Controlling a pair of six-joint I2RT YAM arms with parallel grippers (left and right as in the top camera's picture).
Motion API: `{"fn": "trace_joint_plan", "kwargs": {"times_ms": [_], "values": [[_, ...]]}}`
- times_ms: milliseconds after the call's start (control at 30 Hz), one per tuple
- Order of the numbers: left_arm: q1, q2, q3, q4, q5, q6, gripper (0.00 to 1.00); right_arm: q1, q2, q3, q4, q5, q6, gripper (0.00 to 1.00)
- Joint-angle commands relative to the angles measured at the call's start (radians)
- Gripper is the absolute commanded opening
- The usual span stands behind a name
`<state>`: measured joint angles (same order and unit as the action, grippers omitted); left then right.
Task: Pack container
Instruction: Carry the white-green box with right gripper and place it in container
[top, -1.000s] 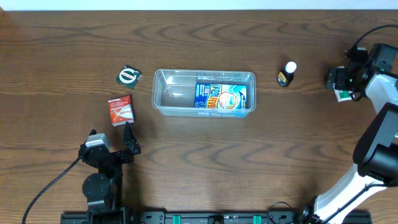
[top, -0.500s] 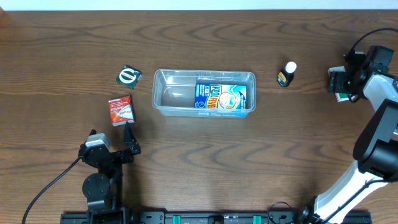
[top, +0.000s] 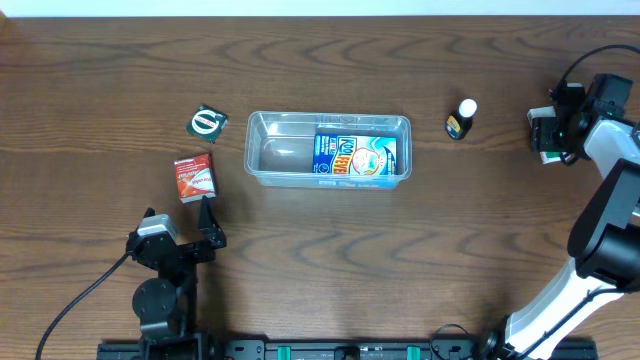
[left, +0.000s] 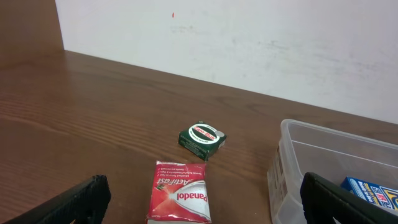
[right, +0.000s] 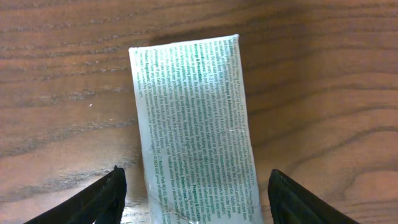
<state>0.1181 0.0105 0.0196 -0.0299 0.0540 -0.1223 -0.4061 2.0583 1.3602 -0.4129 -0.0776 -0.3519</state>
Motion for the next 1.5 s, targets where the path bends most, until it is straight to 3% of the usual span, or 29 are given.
{"fn": "trace_joint_plan", "kwargs": {"times_ms": [0,400,633,833,1100,1467], "values": [[0.005,-0.005,-0.016,-0.037,0.006,0.017,0.98,-0.008,0.024,-0.003,-0.002,-0.001,-0.027,0.66],[0.005,-0.005,-0.016,-0.037,0.006,0.017,0.98,-0.008,0.023,-0.001,-0.002,0.000,-0.026,0.38],[0.005,-0.005,-0.016,-0.037,0.006,0.017,0.98,-0.001,-0.036,0.024,-0.031,-0.001,-0.019,0.37],[0.005,-0.005,-0.016,-0.037,0.006,0.017,0.98,0.046,-0.198,0.052,-0.041,-0.002,-0.043,0.37],[0.005,-0.005,-0.016,-0.037,0.006,0.017,0.98,0.261,-0.438,0.052,-0.033,-0.005,-0.127,0.40],[0.005,-0.005,-0.016,-0.037,0.006,0.017,0.98,0.642,-0.452,0.051,-0.086,-0.047,-0.180,0.42]]}}
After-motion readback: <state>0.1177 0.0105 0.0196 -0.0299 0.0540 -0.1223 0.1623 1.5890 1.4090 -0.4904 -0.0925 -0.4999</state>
